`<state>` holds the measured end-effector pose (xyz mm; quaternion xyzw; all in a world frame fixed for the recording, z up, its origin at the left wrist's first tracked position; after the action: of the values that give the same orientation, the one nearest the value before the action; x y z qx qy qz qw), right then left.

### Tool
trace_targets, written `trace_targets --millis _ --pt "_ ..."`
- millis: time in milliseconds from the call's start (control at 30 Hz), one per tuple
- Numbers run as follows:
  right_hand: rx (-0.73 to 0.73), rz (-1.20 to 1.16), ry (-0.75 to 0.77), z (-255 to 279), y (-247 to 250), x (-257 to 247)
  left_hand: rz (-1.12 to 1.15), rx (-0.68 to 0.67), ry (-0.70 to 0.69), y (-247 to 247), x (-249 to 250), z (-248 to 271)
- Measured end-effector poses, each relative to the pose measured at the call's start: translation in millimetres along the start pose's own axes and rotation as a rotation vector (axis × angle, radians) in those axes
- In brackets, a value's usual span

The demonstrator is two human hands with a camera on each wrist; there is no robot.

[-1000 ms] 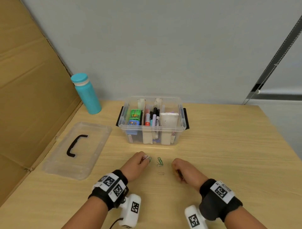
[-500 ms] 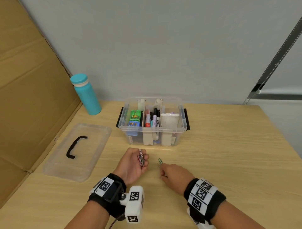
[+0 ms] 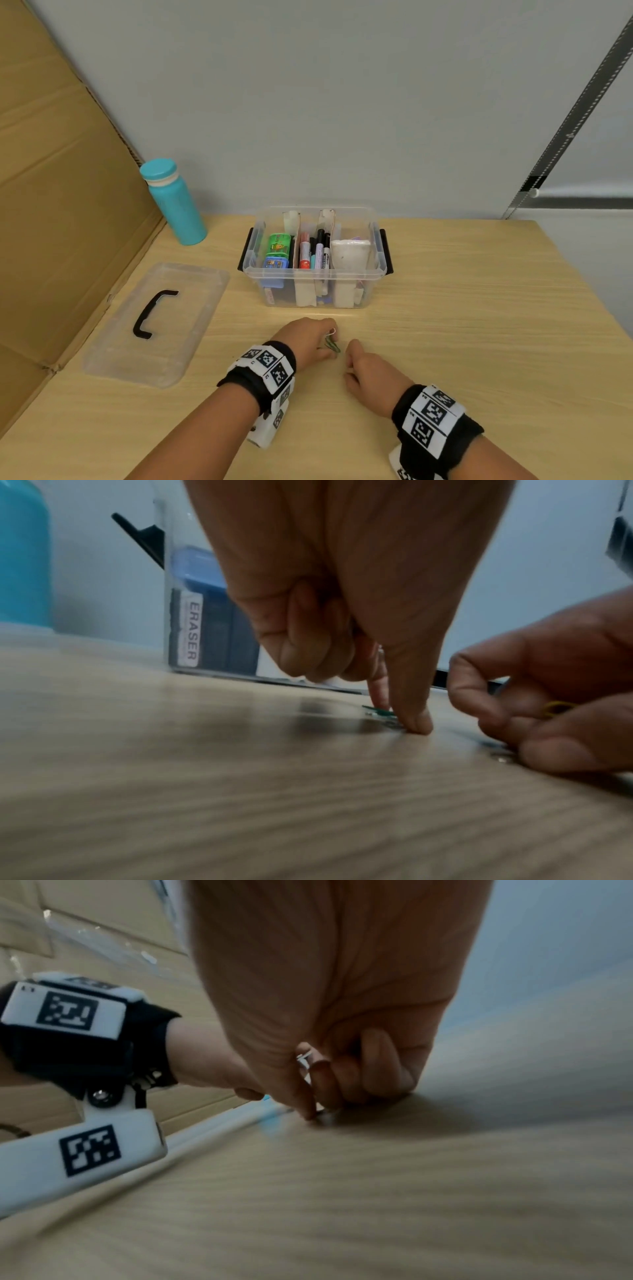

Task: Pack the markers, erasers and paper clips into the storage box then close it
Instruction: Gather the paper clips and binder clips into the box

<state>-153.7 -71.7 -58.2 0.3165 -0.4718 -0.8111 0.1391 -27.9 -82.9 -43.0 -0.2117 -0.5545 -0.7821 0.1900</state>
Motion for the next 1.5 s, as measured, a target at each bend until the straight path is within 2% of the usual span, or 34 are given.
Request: trace_targets --millis 100,267,333,600,700,800,867,1000,1133,1200,1300,1433,1500 --pt "0.025 -0.041 -0.042 -2 2 5 -0.001 -0.008 0.016 0 -1 -1" --pt "0.045 0.03 -0.084 -4 4 6 -0.254 -0.03 0.006 0 6 2" --pt "0.035 0.069 -0.081 -4 3 4 -0.255 -0.048 0.037 -3 5 2" --pt "-0.046 0.132 -0.069 2 -3 7 -0.068 -0.077 0.079 -9 -11 4" --pt "-0.067 0.113 -0.046 6 -6 13 0.156 0.014 0.054 1 -25 16" --pt "-0.051 -0.002 -0.011 11 0 15 0.344 0.14 0.037 13 -41 33" --pt "0.022 -0.109 -0.001 14 24 13 0.41 0.199 0.025 19 -49 46" --pt "0.3 -0.25 0.047 18 106 -2 0.436 0.251 0.018 26 -61 65" --pt "0.552 -0.2 0.112 9 176 -24 0.474 0.303 0.033 36 -66 70" --pt "0.583 -0.118 0.1 -9 191 -30 0.469 0.322 0.027 40 -63 69" --pt "0.47 0.031 0.002 -47 190 -27 0.46 0.33 0.02 42 -59 69" --pt "0.135 0.274 -0.146 -93 170 -21 0.462 0.326 0.029 40 -61 70" --pt "0.024 0.346 -0.191 -107 163 -18 0.449 0.321 0.033 39 -62 72"
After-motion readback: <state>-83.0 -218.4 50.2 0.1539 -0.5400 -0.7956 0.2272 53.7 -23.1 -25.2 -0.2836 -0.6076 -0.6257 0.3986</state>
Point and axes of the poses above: each hand's wrist, its own z-axis away from the middle knuckle, its own y-axis out of the back of the hand, x = y × z, the point moved 6 cm from there along -z, towards the middle knuckle, and after that the axes turned 9 degrees about z, right-handed, at the moved point
